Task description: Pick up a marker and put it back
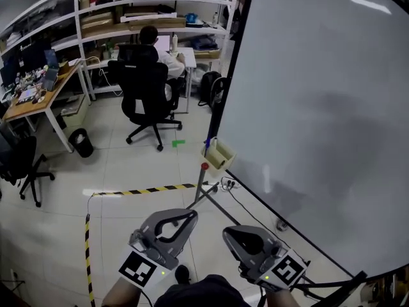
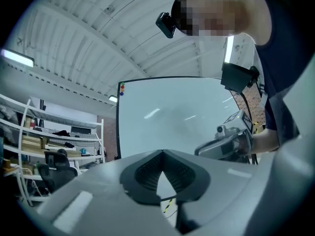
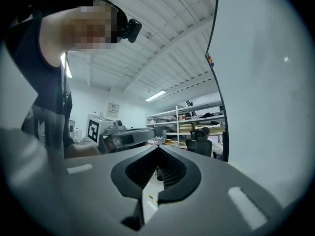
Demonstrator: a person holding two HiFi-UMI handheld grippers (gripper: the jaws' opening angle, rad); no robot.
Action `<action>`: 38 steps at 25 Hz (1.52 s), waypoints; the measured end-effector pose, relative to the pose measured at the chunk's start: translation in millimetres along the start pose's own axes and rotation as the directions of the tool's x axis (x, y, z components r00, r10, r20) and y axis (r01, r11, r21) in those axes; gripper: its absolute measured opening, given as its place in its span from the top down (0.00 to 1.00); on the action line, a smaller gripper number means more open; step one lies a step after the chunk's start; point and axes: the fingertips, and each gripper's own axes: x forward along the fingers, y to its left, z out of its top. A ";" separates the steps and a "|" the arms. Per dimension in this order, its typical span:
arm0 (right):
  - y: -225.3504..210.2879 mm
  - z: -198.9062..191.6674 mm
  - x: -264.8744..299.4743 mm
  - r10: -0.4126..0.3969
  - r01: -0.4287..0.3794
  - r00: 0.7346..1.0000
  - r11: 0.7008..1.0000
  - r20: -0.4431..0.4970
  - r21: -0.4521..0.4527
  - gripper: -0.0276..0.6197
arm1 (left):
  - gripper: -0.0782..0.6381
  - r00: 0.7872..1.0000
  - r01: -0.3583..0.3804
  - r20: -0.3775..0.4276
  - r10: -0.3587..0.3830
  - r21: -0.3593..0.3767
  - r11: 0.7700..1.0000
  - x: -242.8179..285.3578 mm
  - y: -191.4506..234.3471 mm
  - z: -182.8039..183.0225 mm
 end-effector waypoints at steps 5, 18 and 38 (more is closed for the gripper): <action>-48.3 -14.2 18.1 -0.055 0.055 0.998 0.998 -0.033 0.010 0.96 | 0.88 0.999 0.051 -0.018 -0.051 -0.029 0.998 44.6 35.4 -28.1; -178.5 -44.0 65.5 0.004 -0.002 0.999 0.998 -0.032 0.058 0.96 | 0.88 0.991 0.031 -0.130 -0.033 -0.015 0.999 170.8 122.2 -103.9; -237.1 -57.0 118.8 -0.134 0.147 0.982 0.985 -0.129 0.095 0.96 | 0.63 0.929 0.240 -0.245 -0.279 -0.175 0.955 247.7 188.7 -247.0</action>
